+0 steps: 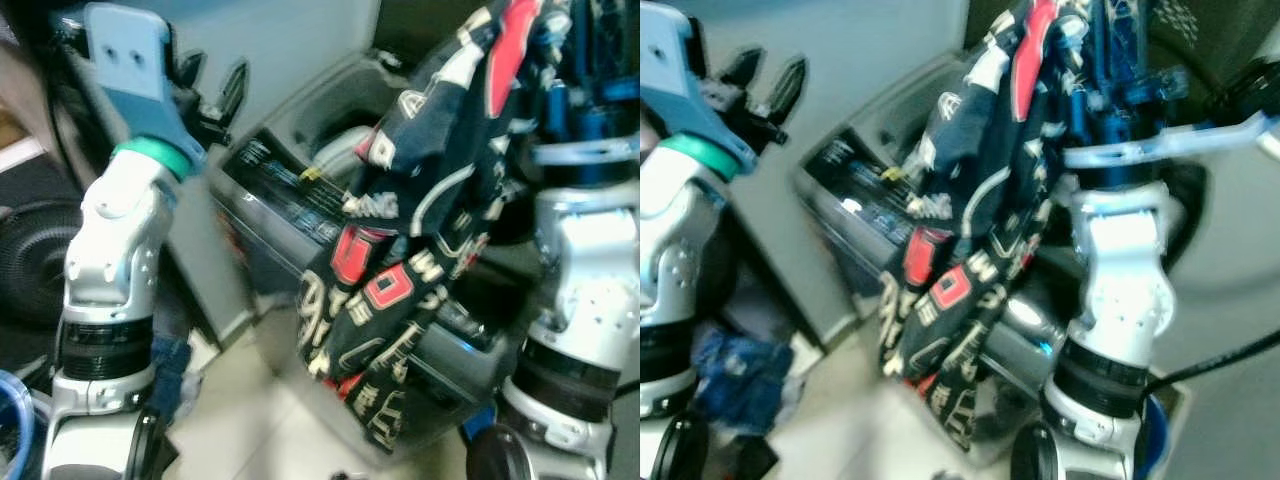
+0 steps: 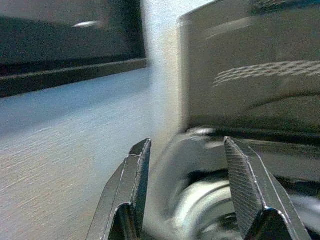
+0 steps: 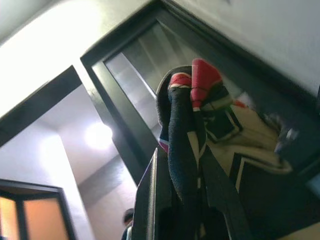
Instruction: Clothes washing
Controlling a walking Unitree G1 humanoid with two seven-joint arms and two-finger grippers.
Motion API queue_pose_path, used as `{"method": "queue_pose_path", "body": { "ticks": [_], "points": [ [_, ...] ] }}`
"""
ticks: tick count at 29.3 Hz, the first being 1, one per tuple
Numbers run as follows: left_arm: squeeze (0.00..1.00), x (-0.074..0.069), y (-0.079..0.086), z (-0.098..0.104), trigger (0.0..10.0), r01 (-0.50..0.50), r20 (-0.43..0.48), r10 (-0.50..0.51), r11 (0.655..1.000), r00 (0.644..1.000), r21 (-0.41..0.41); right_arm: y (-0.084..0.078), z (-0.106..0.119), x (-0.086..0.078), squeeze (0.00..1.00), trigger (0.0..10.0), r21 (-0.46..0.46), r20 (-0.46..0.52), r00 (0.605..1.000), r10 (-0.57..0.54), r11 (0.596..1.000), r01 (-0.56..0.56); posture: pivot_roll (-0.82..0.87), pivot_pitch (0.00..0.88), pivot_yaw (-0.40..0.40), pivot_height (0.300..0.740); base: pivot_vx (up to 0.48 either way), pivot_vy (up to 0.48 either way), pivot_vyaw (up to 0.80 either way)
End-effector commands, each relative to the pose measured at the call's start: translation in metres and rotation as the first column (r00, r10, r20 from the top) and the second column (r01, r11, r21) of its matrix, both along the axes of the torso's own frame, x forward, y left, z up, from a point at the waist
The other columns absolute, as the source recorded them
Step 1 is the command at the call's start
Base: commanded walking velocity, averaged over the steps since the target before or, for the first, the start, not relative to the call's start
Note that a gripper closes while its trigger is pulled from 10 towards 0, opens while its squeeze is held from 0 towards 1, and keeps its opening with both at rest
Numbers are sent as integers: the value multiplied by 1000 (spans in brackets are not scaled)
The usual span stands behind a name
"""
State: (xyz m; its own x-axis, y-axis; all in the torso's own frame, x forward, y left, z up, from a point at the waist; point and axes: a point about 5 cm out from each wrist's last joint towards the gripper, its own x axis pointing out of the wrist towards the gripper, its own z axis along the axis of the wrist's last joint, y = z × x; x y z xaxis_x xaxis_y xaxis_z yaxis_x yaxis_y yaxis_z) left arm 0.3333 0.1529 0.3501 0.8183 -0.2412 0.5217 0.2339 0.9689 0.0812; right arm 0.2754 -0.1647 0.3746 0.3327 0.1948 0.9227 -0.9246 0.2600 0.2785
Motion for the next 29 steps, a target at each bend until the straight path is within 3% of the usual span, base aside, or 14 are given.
{"method": "queue_pose_path", "body": {
  "ticks": [1, 6, 7, 8, 10, 13, 23, 29],
  "points": [
    [0, -1, 3, -2, 10000, -9, -2, 9, 1000, 1000, -3, 7, 8, -11, 0, 10000, -30, 76, 997, 28, 999, -26, 43, 115, 64, 740, 0, 0, -800],
    [0, -1, 2, -3, 10000, -10, -5, 10, 1000, 1000, -7, 11, 8, -10, 0, 10000, -74, 73, 997, 1, 997, 5, 41, 115, 63, 740, 0, 0, -800],
    [0, -1, 1, -4, 10000, -15, -5, 15, 1000, 1000, -11, 18, 8, -5, 0, 10000, -153, 56, 994, -99, 983, 106, 41, 115, 63, 740, 0, 0, 0],
    [0, -1, 1, -4, 10000, -22, -4, 22, 1000, 1000, -19, 27, 7, 3, 0, 10000, -282, 70, 949, -306, 907, 313, 38, 114, 63, 740, 0, 0, 0],
    [0, 0, 0, -5, 10000, -24, -8, 24, 999, 1000, -26, 30, 6, 5, 0, 10000, -330, 87, 925, -370, 865, 377, 34, 112, 62, 740, 163, 0, 0],
    [0, 0, -1, -6, 10000, -22, -15, 21, 999, 1000, -38, 34, 4, 7, 0, 10000, -352, 82, 928, -363, 861, 367, 35, 112, 59, 740, 217, 89, 0],
    [0, -1, -1, -7, 10000, -26, -21, 25, 997, 999, -68, 33, -4, 13, 0, 10000, -368, 39, 938, -346, 867, 335, 32, 113, 50, 740, 0, 460, 0],
    [0, -1, -1, -8, 10000, -30, -19, 29, 998, 999, -61, 35, -8, 17, 0, 10000, -377, 44, 923, -383, 849, 370, 31, 109, 52, 740, 0, 0, 0]
  ]
}}
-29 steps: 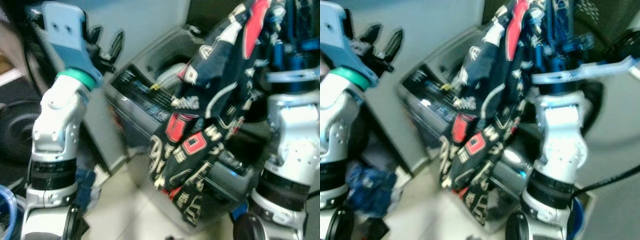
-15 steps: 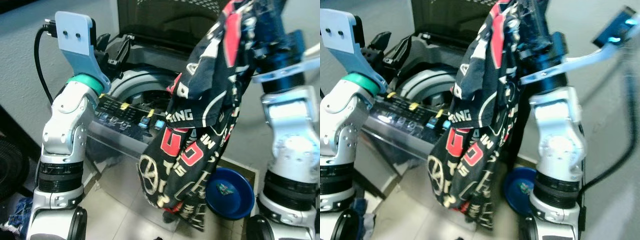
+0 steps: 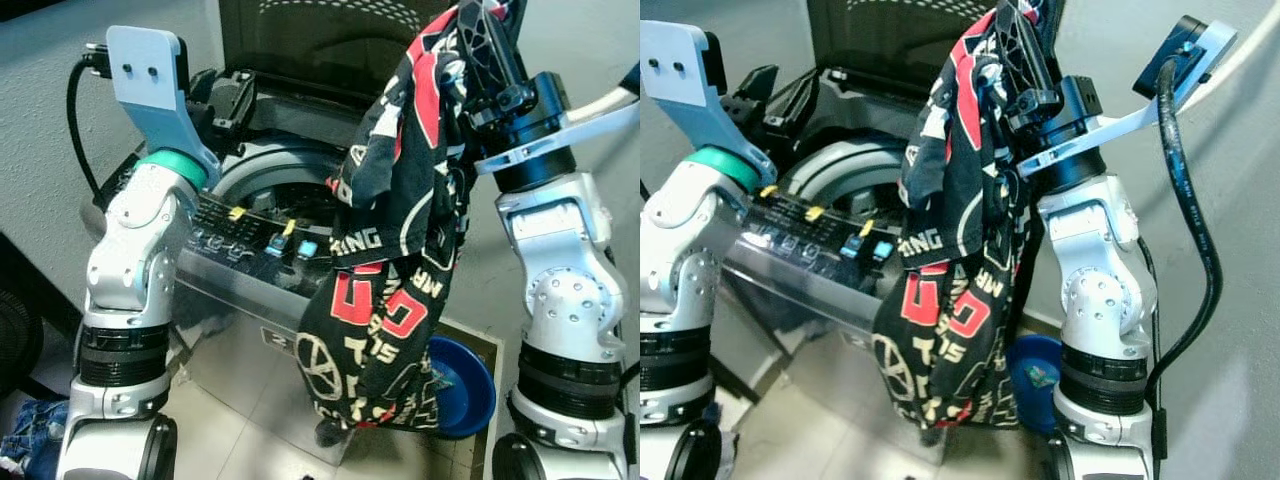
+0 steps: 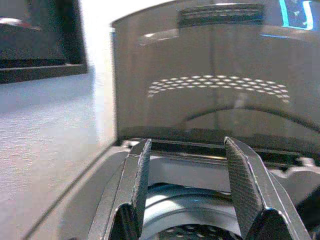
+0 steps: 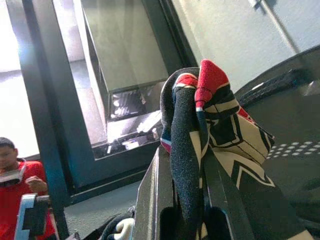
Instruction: Clothes washing
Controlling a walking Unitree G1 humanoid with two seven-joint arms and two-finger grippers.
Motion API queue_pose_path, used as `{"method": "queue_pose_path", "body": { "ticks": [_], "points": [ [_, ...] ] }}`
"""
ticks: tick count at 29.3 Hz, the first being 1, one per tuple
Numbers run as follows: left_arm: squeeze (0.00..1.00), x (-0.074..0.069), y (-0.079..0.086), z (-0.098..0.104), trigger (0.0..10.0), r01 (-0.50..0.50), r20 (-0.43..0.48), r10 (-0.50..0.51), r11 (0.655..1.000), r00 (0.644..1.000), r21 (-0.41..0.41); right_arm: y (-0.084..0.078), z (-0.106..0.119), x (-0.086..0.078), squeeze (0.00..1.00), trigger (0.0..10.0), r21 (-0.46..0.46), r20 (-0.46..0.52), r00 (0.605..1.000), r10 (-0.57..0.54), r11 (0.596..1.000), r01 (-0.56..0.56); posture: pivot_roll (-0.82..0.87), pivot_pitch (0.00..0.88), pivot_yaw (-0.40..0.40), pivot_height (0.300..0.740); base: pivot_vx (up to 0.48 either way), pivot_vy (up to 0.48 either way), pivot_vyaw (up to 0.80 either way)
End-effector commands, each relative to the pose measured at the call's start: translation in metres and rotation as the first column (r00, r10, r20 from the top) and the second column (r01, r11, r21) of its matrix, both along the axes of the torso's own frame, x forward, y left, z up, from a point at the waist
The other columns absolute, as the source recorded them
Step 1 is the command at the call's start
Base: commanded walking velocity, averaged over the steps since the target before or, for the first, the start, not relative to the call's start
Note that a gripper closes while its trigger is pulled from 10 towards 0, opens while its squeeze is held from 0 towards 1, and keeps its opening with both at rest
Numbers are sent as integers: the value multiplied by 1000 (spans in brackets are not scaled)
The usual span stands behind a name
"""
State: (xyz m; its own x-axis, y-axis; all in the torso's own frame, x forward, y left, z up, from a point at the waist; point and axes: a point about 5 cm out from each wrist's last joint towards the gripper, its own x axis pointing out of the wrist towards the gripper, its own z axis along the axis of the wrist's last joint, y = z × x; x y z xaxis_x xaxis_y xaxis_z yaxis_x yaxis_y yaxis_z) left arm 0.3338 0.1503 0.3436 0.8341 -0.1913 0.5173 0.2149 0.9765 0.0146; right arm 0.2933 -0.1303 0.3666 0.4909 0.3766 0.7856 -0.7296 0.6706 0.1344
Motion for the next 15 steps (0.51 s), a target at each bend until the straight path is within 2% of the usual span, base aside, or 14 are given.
{"method": "queue_pose_path", "body": {
  "ticks": [1, 7, 15],
  "points": [
    [0, -2, 1, -2, 10000, -10, -2, 10, 1000, 1000, 2, 1, 0, 0, 0, 10000, -3, 21, 1000, -12, 1000, 12, 31, 109, 52, 740, 0, 0, 0],
    [0, -2, 1, -2, 10000, -11, 0, 11, 1000, 1000, 1, 1, -1, 0, 0, 10000, -6, 17, 1000, -14, 1000, 14, 29, 109, 51, 740, 0, 280, 0],
    [0, -2, 1, -2, 10000, -11, 7, 11, 1000, 1000, 8, 1, -3, 1, 0, 10000, -9, 14, 1000, -16, 1000, 16, 30, 110, 52, 740, 0, 0, 0]
  ]
}}
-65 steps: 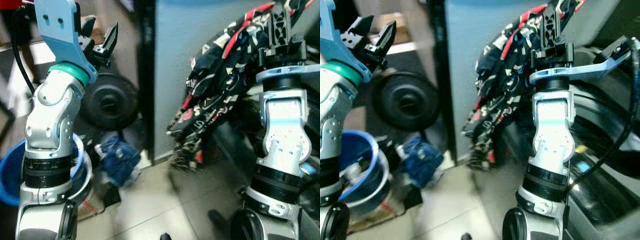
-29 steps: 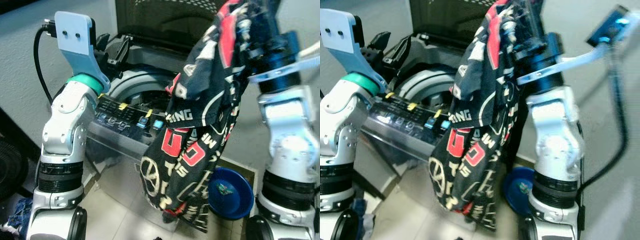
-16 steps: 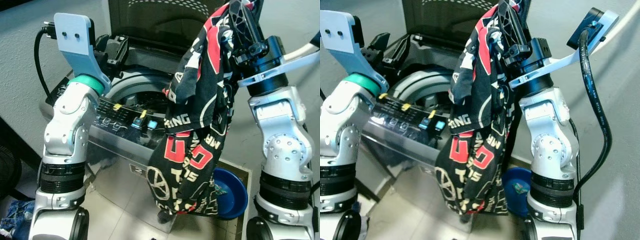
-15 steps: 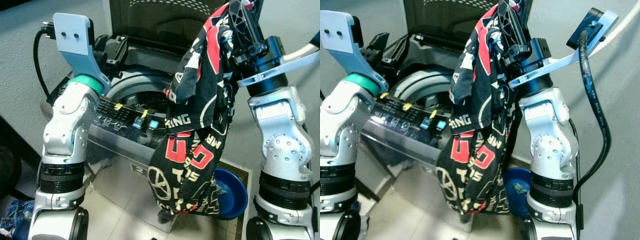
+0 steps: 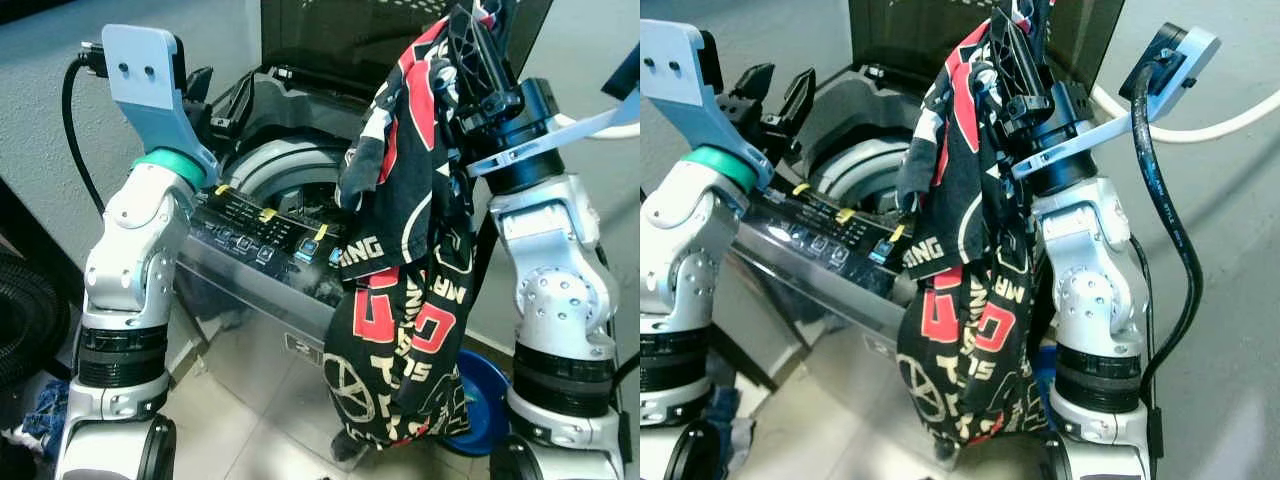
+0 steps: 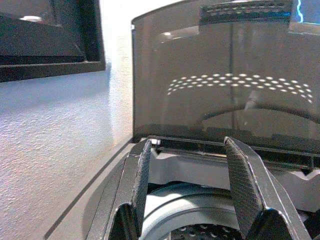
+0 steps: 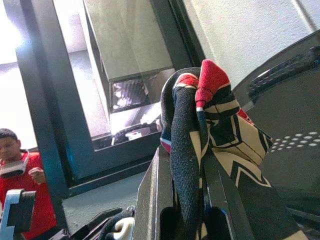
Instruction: Clothes washing
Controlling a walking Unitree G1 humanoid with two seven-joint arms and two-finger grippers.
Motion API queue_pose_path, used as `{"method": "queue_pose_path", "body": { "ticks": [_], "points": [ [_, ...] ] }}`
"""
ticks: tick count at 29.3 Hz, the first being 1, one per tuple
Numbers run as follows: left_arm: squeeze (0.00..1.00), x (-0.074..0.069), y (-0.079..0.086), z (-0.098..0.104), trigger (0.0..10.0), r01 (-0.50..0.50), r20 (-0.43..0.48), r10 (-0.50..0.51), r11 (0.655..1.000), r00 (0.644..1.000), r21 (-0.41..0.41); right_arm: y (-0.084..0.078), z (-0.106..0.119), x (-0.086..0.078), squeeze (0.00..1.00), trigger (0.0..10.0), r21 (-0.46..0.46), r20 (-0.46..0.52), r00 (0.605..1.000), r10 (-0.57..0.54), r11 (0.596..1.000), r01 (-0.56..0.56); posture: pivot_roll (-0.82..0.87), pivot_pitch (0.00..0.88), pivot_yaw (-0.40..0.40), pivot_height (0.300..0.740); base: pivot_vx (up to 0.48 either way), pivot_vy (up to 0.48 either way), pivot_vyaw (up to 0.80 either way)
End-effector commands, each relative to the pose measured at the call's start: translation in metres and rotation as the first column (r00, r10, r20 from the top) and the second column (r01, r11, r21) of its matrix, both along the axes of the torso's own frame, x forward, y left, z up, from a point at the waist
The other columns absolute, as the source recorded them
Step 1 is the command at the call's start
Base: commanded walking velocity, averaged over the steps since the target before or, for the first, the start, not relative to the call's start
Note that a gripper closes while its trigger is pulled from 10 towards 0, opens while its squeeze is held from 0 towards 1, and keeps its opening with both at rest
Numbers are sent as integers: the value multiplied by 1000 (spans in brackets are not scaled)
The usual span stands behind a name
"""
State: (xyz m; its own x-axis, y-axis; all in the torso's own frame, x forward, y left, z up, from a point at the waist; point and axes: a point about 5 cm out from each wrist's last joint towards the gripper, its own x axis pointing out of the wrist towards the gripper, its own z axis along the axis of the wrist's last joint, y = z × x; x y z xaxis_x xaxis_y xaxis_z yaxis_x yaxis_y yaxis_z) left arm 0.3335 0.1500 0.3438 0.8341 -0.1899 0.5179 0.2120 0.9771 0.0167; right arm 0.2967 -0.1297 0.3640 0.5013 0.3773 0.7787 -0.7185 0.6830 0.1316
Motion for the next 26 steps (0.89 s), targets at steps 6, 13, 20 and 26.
{"method": "queue_pose_path", "body": {
  "ticks": [6, 13, 20, 26],
  "points": [
    [0, -2, 1, -1, 10000, -10, 6, 10, 1000, 1000, 7, 1, 0, -2, 0, 10000, 1, 21, 1000, -1, 1000, 1, 30, 112, 52, 740, 0, 0, 0],
    [0, -1, 2, -2, 10000, -13, -5, 13, 1000, 1000, -11, 2, 0, -1, 0, 10000, -1, 20, 1000, -2, 1000, 2, 31, 114, 51, 740, 0, 137, 0],
    [0, 0, 3, -2, 10000, -13, -7, 13, 1000, 1000, -11, 2, -1, -1, 0, 10000, 0, 19, 1000, -1, 1000, 1, 32, 115, 52, 740, 0, 480, 0],
    [0, 1, 3, -2, 10000, -13, -9, 13, 1000, 1000, -9, 2, -1, -1, 0, 10000, -2, 20, 1000, -2, 1000, 2, 30, 114, 52, 740, 0, 480, 0]
  ]
}}
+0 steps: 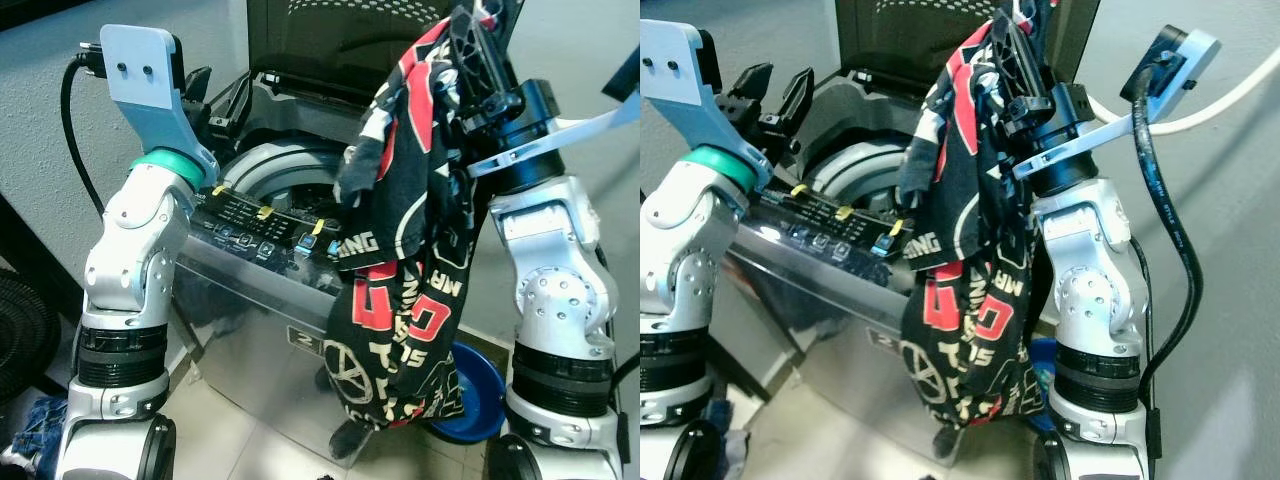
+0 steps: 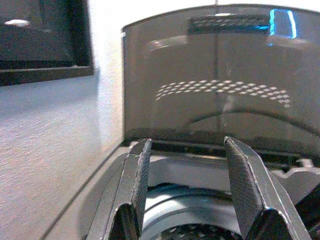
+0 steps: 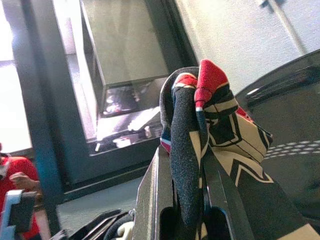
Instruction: Clothes washing
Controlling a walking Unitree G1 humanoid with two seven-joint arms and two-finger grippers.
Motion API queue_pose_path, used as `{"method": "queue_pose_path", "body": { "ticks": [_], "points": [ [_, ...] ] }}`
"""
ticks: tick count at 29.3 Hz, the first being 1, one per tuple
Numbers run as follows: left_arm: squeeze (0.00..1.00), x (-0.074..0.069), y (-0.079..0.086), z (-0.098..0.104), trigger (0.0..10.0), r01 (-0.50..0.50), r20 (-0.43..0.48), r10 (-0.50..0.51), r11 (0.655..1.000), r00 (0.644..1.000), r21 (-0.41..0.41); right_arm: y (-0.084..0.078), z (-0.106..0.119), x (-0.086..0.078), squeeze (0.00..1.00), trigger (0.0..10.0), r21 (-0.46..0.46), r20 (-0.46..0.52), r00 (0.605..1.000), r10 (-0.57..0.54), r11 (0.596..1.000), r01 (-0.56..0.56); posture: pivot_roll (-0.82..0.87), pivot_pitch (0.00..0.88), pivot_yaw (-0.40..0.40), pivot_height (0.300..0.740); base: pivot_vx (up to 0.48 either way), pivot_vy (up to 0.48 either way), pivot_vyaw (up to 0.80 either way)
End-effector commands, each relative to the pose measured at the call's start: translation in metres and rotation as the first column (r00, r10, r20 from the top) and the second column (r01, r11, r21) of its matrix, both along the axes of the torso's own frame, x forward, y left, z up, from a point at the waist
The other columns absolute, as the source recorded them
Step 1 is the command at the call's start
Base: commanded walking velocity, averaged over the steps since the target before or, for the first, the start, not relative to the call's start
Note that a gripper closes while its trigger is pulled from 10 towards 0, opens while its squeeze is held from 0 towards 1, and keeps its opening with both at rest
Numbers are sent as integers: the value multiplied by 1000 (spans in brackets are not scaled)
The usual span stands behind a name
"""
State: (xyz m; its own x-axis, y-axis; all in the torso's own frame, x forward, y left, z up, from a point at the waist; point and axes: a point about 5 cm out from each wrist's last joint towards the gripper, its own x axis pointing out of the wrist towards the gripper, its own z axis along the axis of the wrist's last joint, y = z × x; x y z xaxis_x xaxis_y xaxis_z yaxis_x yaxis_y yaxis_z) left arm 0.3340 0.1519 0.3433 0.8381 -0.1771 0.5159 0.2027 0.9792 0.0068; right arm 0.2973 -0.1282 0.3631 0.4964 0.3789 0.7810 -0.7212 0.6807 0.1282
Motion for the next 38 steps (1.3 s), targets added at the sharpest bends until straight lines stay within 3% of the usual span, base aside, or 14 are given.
{"method": "queue_pose_path", "body": {
  "ticks": [1, 9, 19, 31, 38],
  "points": [
    [0, 0, 1, -2, 10000, -4, -5, 4, 1000, 1000, -1, 0, 0, -1, 0, 10000, -2, 15, 1000, -6, 1000, 6, 29, 114, 52, 740, 0, 480, 0],
    [0, 0, 1, -2, 10000, -5, -9, 5, 1000, 1000, -3, 0, 0, -1, 0, 10000, -5, 14, 1000, -9, 1000, 9, 27, 114, 52, 740, 0, 480, 0],
    [0, 2, 1, -5, 10000, -2, -30, 2, 1000, 1000, -13, 0, -2, 0, 0, 10000, -19, 6, 1000, -28, 999, 28, 27, 113, 52, 740, 0, 0, 0],
    [0, 4, 0, -7, 10000, -7, -39, 6, 1000, 999, -10, -2, -9, 12, 0, 10000, -65, -55, 987, -149, 987, 145, 26, 113, 53, 740, 0, 0, 0],
    [0, 4, 3, -6, 10000, -17, -36, 16, 1000, 999, -25, -8, -5, 14, 0, 10000, -13, -71, 985, -155, 988, 154, 27, 109, 52, 740, 0, 0, -732]
  ]
}}
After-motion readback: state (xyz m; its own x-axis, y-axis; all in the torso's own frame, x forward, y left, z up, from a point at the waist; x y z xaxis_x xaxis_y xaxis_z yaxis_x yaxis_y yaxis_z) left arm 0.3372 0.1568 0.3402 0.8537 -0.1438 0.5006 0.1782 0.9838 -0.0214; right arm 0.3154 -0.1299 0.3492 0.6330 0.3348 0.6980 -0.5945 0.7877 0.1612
